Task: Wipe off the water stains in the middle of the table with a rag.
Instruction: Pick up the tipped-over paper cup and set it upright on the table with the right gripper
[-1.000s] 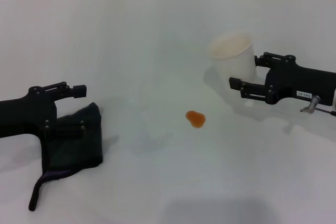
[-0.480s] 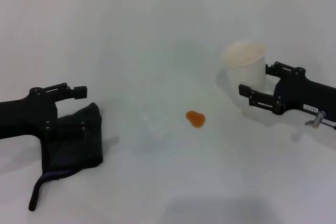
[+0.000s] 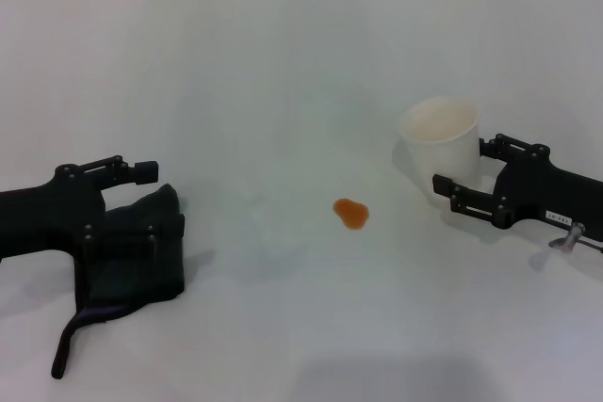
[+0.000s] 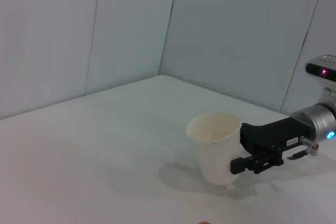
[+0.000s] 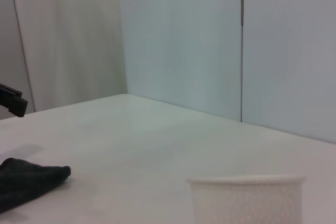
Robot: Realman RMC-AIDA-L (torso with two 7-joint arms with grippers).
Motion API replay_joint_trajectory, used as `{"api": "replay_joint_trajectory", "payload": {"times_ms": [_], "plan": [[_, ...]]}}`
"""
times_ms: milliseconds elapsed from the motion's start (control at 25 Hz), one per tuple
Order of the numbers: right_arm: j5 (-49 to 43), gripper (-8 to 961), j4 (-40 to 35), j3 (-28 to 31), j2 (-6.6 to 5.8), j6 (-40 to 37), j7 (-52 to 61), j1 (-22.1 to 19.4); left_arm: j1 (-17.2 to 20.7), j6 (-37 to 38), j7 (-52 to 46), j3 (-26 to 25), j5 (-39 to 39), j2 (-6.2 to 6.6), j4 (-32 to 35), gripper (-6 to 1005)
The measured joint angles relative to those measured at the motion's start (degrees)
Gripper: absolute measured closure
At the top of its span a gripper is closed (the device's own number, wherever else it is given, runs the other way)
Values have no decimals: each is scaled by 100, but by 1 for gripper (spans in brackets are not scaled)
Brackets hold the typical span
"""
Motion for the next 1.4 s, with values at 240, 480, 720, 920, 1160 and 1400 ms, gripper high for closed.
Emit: {"api": "replay_joint_trajectory", "payload": {"times_ms": [240,480,720,920,1160,1400], "plan": [[104,224,82,0,4,36,-21,3,11,0,2,4,2,-5,0,114],[195,224,221,123,4,50,-62,5,19,-1,2,9,6,-11,0,114],[241,223,332,168,4,13,-85,10,30,0,2,9,8,-11,0,114],[243,223,416,166,4,7,-119,10,30,3,2,16,8,-10,0,114],[243,223,464,150,3,-20,-135,17,32,8,2,18,8,-10,0,114],[243,222,473,165,-5,-87,-114,19,36,8,2,18,8,-10,0,114]]}}
